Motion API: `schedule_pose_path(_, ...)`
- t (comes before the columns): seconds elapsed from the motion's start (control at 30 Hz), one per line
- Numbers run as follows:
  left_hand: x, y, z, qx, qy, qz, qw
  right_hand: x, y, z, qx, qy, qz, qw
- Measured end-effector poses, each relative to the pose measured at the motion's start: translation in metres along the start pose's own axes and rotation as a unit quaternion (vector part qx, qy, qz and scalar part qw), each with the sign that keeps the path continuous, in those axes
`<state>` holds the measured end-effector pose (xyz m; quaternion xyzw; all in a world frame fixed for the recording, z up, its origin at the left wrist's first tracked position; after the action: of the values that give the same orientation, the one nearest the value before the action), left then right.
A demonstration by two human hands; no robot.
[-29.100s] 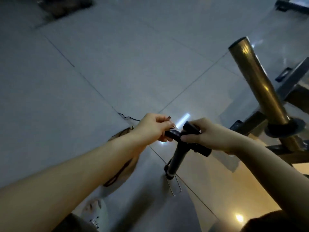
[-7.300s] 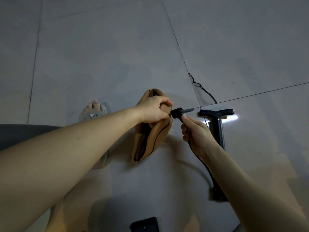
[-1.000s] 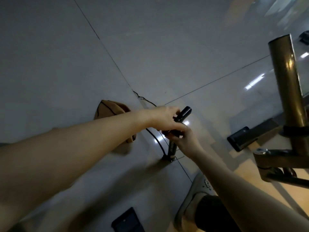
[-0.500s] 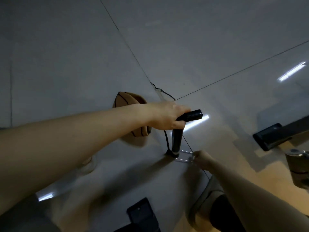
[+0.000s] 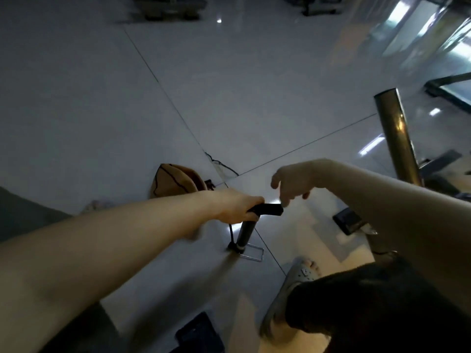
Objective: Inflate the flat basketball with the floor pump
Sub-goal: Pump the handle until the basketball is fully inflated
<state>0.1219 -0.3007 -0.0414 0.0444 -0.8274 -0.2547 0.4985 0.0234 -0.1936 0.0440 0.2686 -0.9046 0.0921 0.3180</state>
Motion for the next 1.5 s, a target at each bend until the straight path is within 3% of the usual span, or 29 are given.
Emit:
schedule_pose_path(0.13, -0.008, 0.001, -0.006, -0.009, 0.023, 0.018, 1.000, -0.046, -0.034, -0.002, -0.015, -0.048, -0.111, 0.993)
schedule_pose_path(0.3, -0.010, -0.014, -0.005, 0.029, 0.067, -0.012, 0.997, -0.061, -0.031, 0.032, -0.017, -0.011, -0.025, 0.999)
schedule_pose_path(0.43, -0.003, -0.020, -0.001, 0.089, 0.040, 0.016, 0.995, -0.058, -0.035, 0.051, -0.003, -0.025, -0.016, 1.000)
schedule_pose_path(0.53, 0.004, -0.015, -0.001, 0.095, 0.001, -0.054, 0.994, -0.054, -0.041, 0.048, 0.000, -0.030, -0.038, 0.999)
schedule_pose_path(0.6, 0.024, -0.005, -0.006, 0.086, -0.005, -0.076, 0.993, -0.039, -0.039, 0.033, 0.003, -0.012, -0.037, 0.999)
schedule_pose_path(0.77, 0.148, 0.042, -0.031, 0.072, 0.069, -0.031, 0.994, 0.055, -0.015, -0.047, 0.047, 0.124, 0.068, 0.989)
schedule_pose_path(0.87, 0.187, 0.066, -0.038, 0.070, 0.044, 0.021, 0.996, 0.079, -0.008, -0.081, 0.062, 0.117, 0.085, 0.988)
schedule_pose_path(0.97, 0.160, 0.067, -0.030, 0.086, -0.013, 0.048, 0.995, 0.053, -0.015, -0.070, 0.034, 0.096, 0.035, 0.994)
schedule_pose_path(1.17, 0.085, 0.037, -0.001, 0.092, 0.021, 0.107, 0.990, -0.005, -0.018, -0.002, -0.019, 0.107, -0.036, 0.993)
schedule_pose_path(1.5, 0.018, -0.009, 0.028, 0.101, 0.013, 0.078, 0.992, -0.052, -0.023, 0.062, -0.035, 0.111, -0.067, 0.991)
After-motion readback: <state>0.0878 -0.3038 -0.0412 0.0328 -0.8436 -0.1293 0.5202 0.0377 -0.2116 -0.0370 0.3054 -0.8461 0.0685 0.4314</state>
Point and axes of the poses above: each hand's wrist, its own z-axis towards the middle knuckle, its own x-axis out of the back of the hand, y = z × x, the point moved 3 cm from there along z, towards the middle knuckle, and after that the axes turned 8 degrees about -x, right-handed, at the moved point
